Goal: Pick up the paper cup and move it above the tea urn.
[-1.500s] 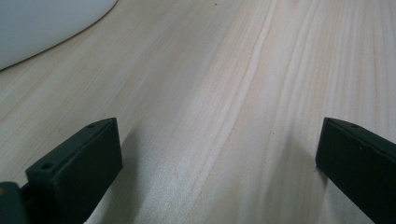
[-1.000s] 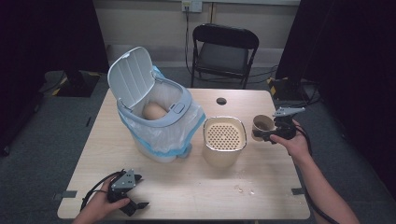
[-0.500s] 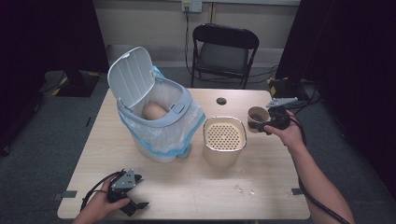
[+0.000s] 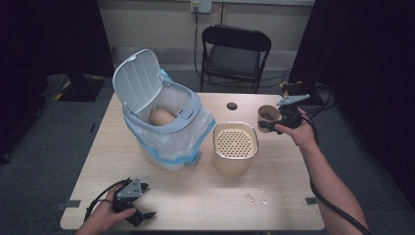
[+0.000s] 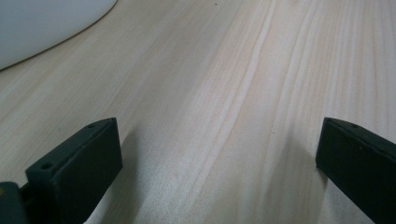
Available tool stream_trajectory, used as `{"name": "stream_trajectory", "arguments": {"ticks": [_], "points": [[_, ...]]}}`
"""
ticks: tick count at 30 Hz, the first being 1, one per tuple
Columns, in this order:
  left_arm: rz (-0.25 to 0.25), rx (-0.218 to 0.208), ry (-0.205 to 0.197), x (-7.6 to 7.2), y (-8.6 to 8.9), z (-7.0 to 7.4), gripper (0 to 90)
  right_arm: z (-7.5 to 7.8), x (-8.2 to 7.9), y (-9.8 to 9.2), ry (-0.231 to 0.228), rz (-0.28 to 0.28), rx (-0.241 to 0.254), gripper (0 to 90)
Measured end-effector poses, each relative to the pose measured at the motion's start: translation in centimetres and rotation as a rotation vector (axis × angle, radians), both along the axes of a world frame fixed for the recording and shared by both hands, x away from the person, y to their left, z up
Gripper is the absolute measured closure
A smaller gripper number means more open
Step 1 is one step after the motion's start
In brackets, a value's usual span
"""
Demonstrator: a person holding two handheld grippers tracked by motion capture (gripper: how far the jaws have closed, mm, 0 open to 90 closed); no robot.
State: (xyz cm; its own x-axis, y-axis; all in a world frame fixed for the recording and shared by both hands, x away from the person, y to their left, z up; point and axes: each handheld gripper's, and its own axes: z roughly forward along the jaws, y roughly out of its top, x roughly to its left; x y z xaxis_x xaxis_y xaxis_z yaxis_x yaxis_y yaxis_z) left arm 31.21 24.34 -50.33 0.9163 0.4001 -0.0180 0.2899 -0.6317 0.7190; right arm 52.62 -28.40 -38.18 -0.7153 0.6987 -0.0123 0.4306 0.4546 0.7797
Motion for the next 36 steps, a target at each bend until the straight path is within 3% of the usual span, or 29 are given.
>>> {"name": "stream_trajectory", "arguments": {"ticks": [17,36], "points": [[0.000,-0.002,-0.002,0.0,0.0,0.0,0.0,2.2,1.1,1.3,-0.021,0.018,0.004,27.9],[-0.001,0.000,-0.004,0.0,0.0,0.0,0.0,4.6,1.2,1.9,-0.045,0.042,-0.012,28.1]]}}
